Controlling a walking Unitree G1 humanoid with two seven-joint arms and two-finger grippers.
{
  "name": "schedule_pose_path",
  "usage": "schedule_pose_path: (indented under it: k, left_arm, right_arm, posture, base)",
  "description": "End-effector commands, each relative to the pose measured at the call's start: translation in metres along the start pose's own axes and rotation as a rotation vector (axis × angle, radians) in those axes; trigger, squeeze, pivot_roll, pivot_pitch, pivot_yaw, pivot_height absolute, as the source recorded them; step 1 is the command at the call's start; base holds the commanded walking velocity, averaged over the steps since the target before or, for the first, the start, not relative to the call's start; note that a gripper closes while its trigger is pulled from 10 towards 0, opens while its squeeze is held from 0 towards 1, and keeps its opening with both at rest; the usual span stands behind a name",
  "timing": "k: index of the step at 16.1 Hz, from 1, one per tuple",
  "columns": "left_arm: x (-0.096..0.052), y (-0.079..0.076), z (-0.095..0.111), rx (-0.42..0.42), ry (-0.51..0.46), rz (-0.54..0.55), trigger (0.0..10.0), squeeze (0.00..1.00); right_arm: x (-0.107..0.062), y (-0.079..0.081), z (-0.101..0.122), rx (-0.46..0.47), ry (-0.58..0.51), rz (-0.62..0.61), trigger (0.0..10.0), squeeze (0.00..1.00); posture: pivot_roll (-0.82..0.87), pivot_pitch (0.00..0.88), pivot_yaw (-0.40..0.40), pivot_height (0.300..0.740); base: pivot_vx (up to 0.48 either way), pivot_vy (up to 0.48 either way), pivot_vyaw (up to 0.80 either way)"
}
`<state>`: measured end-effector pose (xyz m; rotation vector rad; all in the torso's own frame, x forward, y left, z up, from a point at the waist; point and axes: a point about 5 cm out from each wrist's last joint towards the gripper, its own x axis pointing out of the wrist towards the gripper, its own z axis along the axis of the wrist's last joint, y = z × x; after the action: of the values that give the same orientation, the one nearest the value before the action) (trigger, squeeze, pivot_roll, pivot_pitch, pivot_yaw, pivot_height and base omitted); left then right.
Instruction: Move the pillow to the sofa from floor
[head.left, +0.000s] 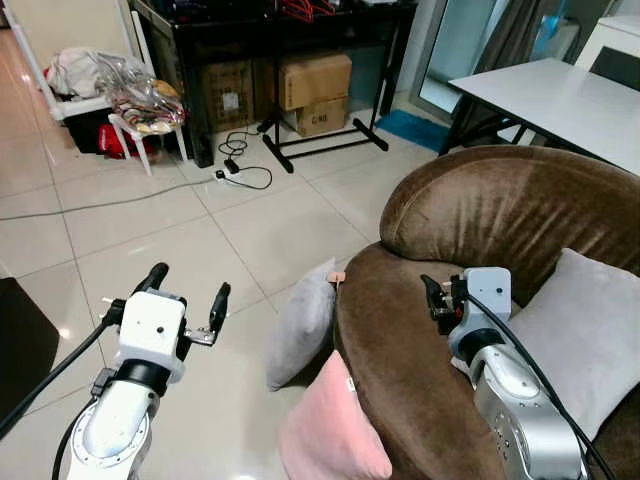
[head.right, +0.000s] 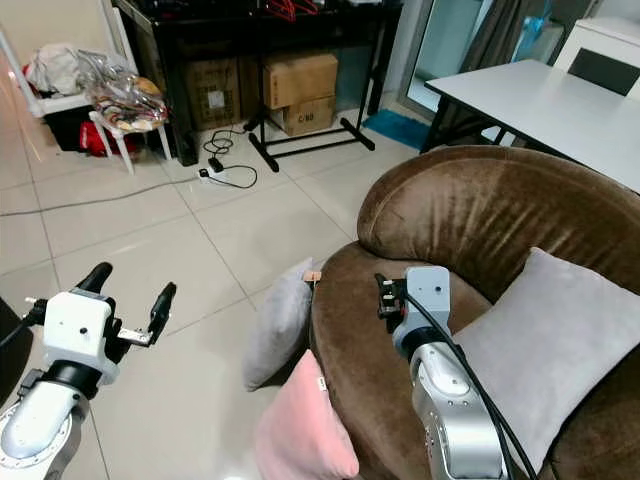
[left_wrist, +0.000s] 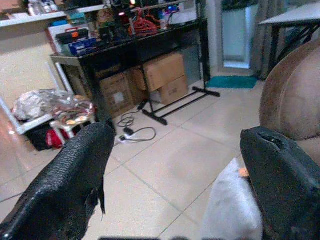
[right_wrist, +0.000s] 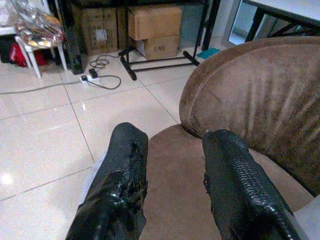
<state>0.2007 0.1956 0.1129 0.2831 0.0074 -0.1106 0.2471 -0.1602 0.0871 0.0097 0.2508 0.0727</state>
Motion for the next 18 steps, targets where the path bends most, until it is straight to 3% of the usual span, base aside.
schedule_pose_path:
  k: [1,10,12,13,14,15,17,18]
  left_arm:
    - [-0.001,0.0,-0.004,0.019,0.009,0.009,10.0,0.0]
    - [-0.007,-0.009,-0.011,0.004,0.016,0.03,10.0,0.0]
    - [-0.009,-0.011,-0.014,-0.032,0.039,0.027,10.0,0.0]
    - [-0.009,-0.011,-0.014,-0.041,0.042,0.02,10.0,0.0]
    - [-0.01,-0.012,-0.014,-0.059,0.045,0.009,10.0,0.91]
    - [-0.011,-0.013,-0.014,-0.068,0.045,0.008,10.0,1.0]
    - [-0.012,-0.009,-0.013,-0.054,0.037,0.037,10.0,1.0]
    - [-0.011,-0.007,-0.013,-0.051,0.037,0.055,10.0,1.0]
  right_arm:
    - [-0.001,-0.004,-0.001,0.018,-0.005,-0.007,10.0,0.0]
    - [-0.002,0.0,-0.003,-0.006,-0.005,0.034,10.0,0.0]
    - [-0.001,0.003,-0.003,0.003,-0.002,0.068,10.0,0.0]
    - [-0.001,0.003,-0.002,0.009,-0.003,0.076,10.0,0.08]
    - [-0.001,0.005,-0.001,0.017,-0.011,0.095,10.0,1.0]
    - [-0.002,0.004,0.0,0.005,-0.029,0.1,10.0,1.0]
    - [-0.002,0.004,0.009,-0.072,-0.085,0.139,10.0,1.0]
    - [-0.003,0.004,0.009,-0.061,-0.082,0.141,10.0,1.0]
  posture:
    - [0.06,0.0,-0.068,0.686]
    - [0.05,0.0,-0.09,0.601]
    - [0.05,0.0,-0.097,0.597]
    - [0.05,0.0,-0.099,0.597]
    - [0.05,0.0,-0.102,0.597]
    - [0.06,0.0,-0.102,0.597]
    - [0.06,0.0,-0.109,0.597]
    - [0.05,0.001,-0.111,0.597]
  base:
    - [0.0,0.0,0.0]
    - [0.0,0.0,0.0]
    - [0.0,0.0,0.0]
    - [0.0,0.0,0.0]
    - [0.0,0.0,0.0]
    - [0.0,0.0,0.0]
    - [0.0,0.0,0.0]
    - [0.0,0.0,0.0]
